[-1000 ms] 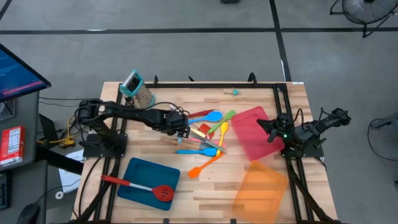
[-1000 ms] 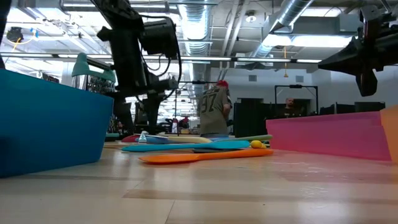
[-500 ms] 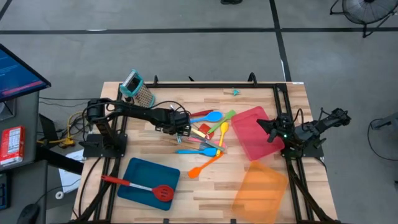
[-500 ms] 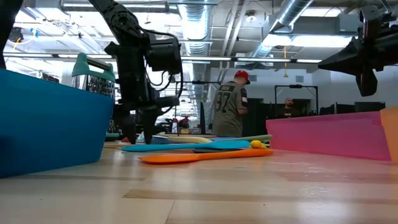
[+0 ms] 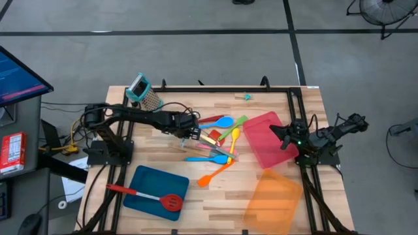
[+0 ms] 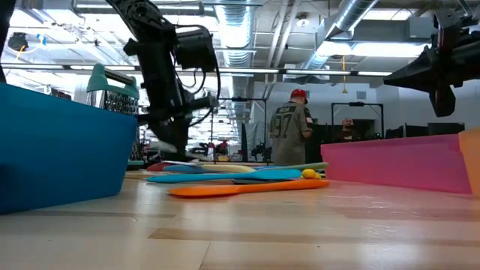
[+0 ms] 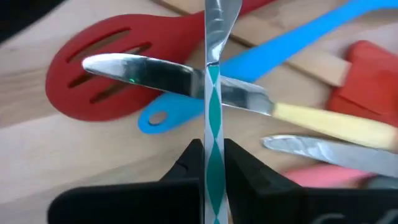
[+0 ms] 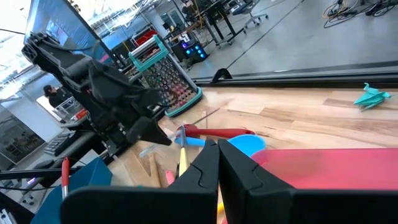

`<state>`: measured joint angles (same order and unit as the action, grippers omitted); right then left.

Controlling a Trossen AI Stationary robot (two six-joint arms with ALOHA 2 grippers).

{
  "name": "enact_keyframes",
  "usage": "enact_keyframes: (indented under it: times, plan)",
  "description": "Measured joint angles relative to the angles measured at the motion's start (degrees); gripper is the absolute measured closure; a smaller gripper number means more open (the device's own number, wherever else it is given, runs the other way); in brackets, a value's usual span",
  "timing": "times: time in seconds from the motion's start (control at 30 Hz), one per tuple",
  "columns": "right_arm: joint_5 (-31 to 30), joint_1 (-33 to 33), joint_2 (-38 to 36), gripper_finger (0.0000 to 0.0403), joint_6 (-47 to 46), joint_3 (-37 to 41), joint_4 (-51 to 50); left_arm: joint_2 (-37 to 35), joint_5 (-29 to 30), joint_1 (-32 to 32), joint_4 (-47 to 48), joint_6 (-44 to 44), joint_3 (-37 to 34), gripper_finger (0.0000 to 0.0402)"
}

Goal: Pick & Place Kitchen Items
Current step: Put the blue patterned table knife into the red bin

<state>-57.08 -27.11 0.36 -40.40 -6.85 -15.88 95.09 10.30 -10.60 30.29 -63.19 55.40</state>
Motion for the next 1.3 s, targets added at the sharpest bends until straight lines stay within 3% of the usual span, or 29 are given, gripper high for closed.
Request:
enact_keyframes:
  times: [0.17, 0.6, 0.97, 1.3]
  plan:
    - [0.0, -0.01, 0.01, 0.0403, -0.05, 0.0, 0.02, -5.14, -2.35, 1.24, -0.07, 0.07, 0.0, 0.0391]
    - [-0.01, 0.4, 0.01, 0.0403, -0.17, -0.02, 1.8, -26.71, -2.11, 4.93, -4.78, 3.23, 0.06, 0.0391]
    - [-0.06, 4.03, 0.01, 0.0403, -0.17, -0.04, 7.78, -38.54, -7.89, 6.83, -25.8, 8.6, 0.11, 0.0391]
    - [-0.04, 7.56, -0.02, 0.0403, -0.18, -0.04, 10.69, -39.43, -20.82, 9.32, -48.66, 12.38, 0.11, 0.0391]
